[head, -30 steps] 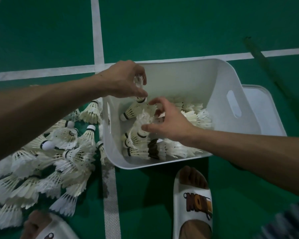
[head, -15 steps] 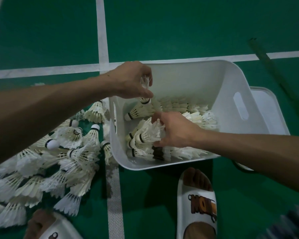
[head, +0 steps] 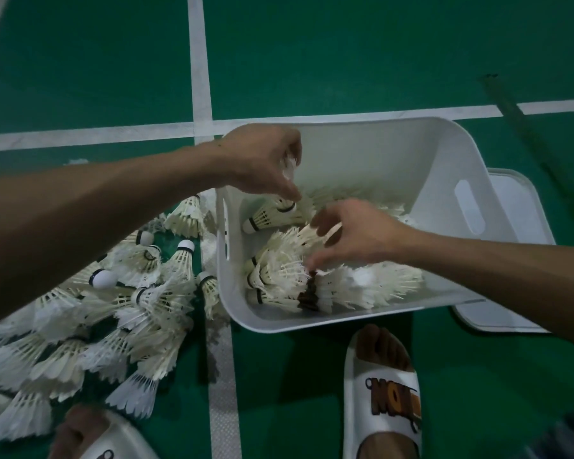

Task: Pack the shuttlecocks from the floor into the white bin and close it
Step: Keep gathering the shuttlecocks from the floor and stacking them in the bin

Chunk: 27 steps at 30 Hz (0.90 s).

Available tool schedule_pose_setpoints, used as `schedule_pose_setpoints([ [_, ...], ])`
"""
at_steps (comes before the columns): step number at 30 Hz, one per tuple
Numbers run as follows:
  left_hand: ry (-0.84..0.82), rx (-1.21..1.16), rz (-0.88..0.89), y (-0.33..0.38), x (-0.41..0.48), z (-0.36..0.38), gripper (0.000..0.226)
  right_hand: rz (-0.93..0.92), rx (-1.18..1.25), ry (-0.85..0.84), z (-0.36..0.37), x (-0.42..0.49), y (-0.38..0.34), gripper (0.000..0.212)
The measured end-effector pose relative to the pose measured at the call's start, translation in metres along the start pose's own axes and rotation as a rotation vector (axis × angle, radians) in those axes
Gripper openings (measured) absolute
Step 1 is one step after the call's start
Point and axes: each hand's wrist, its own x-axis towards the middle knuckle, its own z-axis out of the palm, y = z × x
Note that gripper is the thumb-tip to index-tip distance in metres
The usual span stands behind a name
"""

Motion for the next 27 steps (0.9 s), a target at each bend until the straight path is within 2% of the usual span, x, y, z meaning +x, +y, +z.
schedule_pose_setpoints([
  [2, -0.071, 0.002, 0.028, 0.004, 0.0, 0.002, 0.058, 0.019, 0.226, 0.1, -0.011, -0.003, 0.002, 0.087],
  [5, -0.19, -0.171, 0.045, 0.013, -0.001, 0.012, 0.067, -0.041, 0.424, 0.151, -0.021, -0.003, -0.003, 0.098],
  [12, -0.134, -0.318, 0.042, 0.016, -0.006, 0.024, 0.061, -0.096, 0.51, 0.138, -0.019, -0.001, -0.004, 0.086],
  [15, -0.128, -0.402, 0.023, 0.017, -0.009, 0.021, 0.067, -0.094, 0.397, 0.111, -0.019, -0.004, -0.001, 0.088],
  [16, -0.13, -0.378, 0.03, 0.015, -0.008, 0.018, 0.069, -0.085, 0.332, 0.116, -0.019, -0.006, 0.002, 0.089],
  [18, -0.187, -0.173, 0.083, 0.008, -0.006, 0.014, 0.065, -0.068, 0.232, 0.149, -0.018, -0.009, 0.008, 0.089],
  [20, -0.375, 0.088, 0.101, 0.002, -0.007, 0.015, 0.067, -0.03, 0.195, 0.155, -0.016, -0.011, 0.015, 0.083],
  [22, -0.604, 0.259, 0.084, 0.0, -0.008, 0.026, 0.078, 0.023, 0.232, 0.121, -0.01, -0.011, 0.019, 0.078],
  [24, -0.707, 0.305, 0.107, 0.001, -0.007, 0.04, 0.085, 0.026, 0.295, 0.074, -0.001, -0.01, 0.021, 0.078],
  [27, -0.713, 0.327, 0.158, 0.002, -0.005, 0.05, 0.076, 0.003, 0.393, 0.011, 0.009, -0.009, 0.019, 0.077],
])
